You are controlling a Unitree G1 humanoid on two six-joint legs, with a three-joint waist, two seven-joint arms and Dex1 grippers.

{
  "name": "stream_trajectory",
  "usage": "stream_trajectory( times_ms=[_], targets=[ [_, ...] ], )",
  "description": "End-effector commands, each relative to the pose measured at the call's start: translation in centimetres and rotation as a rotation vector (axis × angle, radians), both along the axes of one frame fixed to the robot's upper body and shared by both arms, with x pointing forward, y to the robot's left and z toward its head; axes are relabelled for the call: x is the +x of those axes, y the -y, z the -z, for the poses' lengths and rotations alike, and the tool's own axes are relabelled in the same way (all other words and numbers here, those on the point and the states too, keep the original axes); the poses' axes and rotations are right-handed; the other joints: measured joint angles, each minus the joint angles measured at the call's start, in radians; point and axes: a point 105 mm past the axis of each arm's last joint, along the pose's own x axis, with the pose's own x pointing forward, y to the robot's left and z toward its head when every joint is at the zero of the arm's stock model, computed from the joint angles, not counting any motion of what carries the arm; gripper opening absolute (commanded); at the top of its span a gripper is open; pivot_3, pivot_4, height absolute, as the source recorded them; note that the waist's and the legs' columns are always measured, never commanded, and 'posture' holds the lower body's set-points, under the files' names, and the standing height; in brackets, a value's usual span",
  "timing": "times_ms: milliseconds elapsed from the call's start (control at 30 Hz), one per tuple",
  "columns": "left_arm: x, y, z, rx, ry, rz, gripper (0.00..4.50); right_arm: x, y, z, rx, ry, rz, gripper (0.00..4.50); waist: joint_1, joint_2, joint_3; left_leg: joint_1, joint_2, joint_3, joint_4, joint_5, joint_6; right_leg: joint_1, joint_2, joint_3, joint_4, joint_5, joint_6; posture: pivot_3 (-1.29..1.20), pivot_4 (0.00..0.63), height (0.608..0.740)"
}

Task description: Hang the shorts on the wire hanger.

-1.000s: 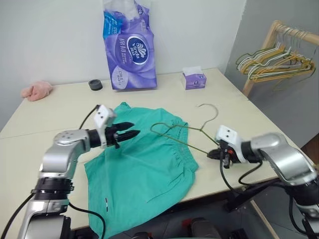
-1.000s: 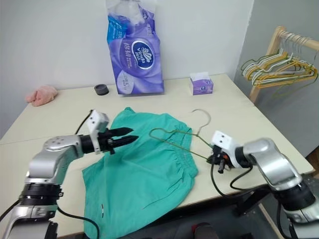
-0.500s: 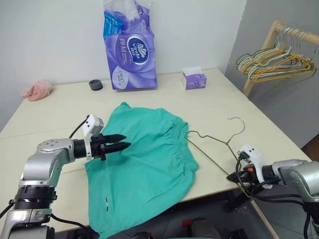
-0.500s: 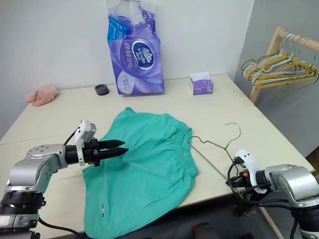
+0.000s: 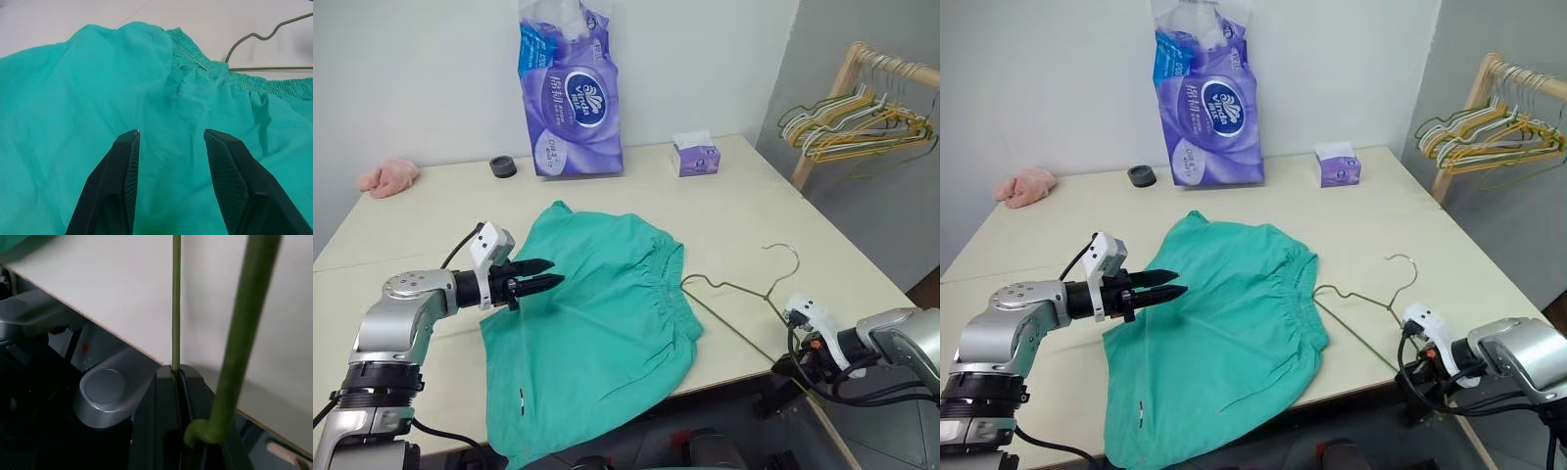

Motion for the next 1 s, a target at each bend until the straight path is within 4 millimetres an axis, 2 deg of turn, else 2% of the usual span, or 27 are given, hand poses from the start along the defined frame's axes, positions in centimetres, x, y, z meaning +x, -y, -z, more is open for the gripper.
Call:
stream_trajectory(
  times_ms=[33, 133, 333, 533, 700, 833, 1000],
  targets=[
    [0.0, 0.5, -1.0, 0.023, 0.055, 0.024, 2.2, 0.3, -0.4, -1.0, 0.031, 0.021, -0.038, 0.0, 0.001, 0.0, 0.0, 0.0, 0.0, 0.0, 0.0, 0.0, 0.0, 0.0, 0.0, 0.0, 0.0, 0.0, 0.0, -0.17, 0.0, 0.74],
    [0.1, 0.6, -1.0, 0.021, 0.062, 0.02, 2.2, 2.4, -0.1, -2.2, 0.031, 0.105, -0.001, 0.0, 0.0, 0.0, 0.0, 0.0, 0.0, 0.0, 0.0, 0.0, 0.0, 0.0, 0.0, 0.0, 0.0, 0.0, 0.0, -0.17, 0.0, 0.74],
    [-0.4, 1.5, -0.7, 0.002, 0.049, 0.064, 2.2, 3.9, 0.4, -3.7, 0.06, 0.159, 0.041, 0.0, 0.001, 0.0, 0.0, 0.0, 0.0, 0.0, 0.0, 0.0, 0.0, 0.0, 0.0, 0.0, 0.0, 0.0, 0.0, -0.17, 0.0, 0.74],
    [-1.4, 2.4, 0.0, 0.007, 0.026, 0.135, 2.2, 1.7, -0.8, -3.6, 0.113, 0.081, -0.021, 0.0, 0.01, 0.0, 0.0, -0.001, 0.0, 0.0, 0.0, 0.0, 0.0, 0.0, 0.0, 0.0, 0.0, 0.0, 0.0, -0.17, 0.0, 0.74],
    [-1.6, 3.4, 0.2, -0.002, 0.02, 0.182, 2.2, -0.1, -0.6, -1.7, 0.076, 0.005, -0.052, 0.0, 0.021, 0.0, 0.0, -0.001, 0.0, 0.002, 0.001, 0.0, 0.0, 0.0, 0.0, 0.0, 0.0, 0.0, 0.0, -0.18, 0.0, 0.74],
    [-1.5, 3.7, 0.4, 0.003, 0.018, 0.194, 2.2, -0.1, -0.4, -0.7, 0.048, -0.011, -0.051, 0.0, 0.02, 0.0, 0.0, 0.0, 0.0, 0.002, 0.001, 0.0, 0.0, 0.0, 0.0, 0.0, 0.0, 0.0, 0.0, -0.17, 0.0, 0.74],
    [-1.2, 3.9, 0.2, 0.001, 0.028, 0.192, 2.2, 0.0, -0.3, -0.3, 0.037, -0.015, -0.062, 0.0, 0.022, 0.0, 0.0, -0.001, 0.0, 0.003, 0.001, 0.0, 0.0, 0.0, 0.0, 0.0, 0.0, 0.0, 0.0, -0.17, 0.0, 0.74]
  ],
)
